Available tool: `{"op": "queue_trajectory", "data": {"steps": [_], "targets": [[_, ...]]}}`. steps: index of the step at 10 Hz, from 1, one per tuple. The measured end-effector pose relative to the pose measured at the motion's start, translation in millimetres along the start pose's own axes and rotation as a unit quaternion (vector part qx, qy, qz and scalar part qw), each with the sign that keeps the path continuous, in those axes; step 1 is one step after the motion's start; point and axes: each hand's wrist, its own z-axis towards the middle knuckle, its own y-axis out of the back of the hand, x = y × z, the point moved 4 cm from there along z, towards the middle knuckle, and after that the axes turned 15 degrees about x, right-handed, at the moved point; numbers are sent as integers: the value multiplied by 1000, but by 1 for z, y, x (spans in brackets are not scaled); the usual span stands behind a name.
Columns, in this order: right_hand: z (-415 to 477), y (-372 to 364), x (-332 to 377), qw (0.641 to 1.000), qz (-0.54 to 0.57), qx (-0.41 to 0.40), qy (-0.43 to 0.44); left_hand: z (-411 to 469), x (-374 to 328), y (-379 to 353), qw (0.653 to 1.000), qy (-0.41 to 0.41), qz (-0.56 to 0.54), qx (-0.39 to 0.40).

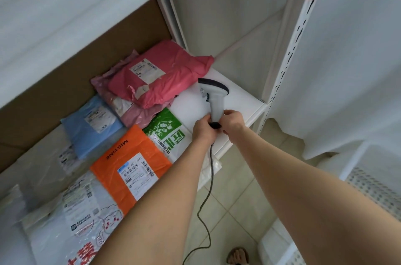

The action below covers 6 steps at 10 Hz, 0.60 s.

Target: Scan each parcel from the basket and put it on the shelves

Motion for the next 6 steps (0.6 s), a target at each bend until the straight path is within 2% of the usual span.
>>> {"op": "queue_trajectory", "data": {"steps": [2, 4, 6], "targets": [[-12, 4, -2, 1000, -2, 13, -13, 1, -3, 0, 994, 37, 102, 25], [-29, 1, -5, 999, 8, 23, -25, -10, -4, 10, 991, 103, 84, 28], [-49, 1, -3, 1000, 13, 19, -18, -25, -9, 14, 990, 94, 98, 33]]}}
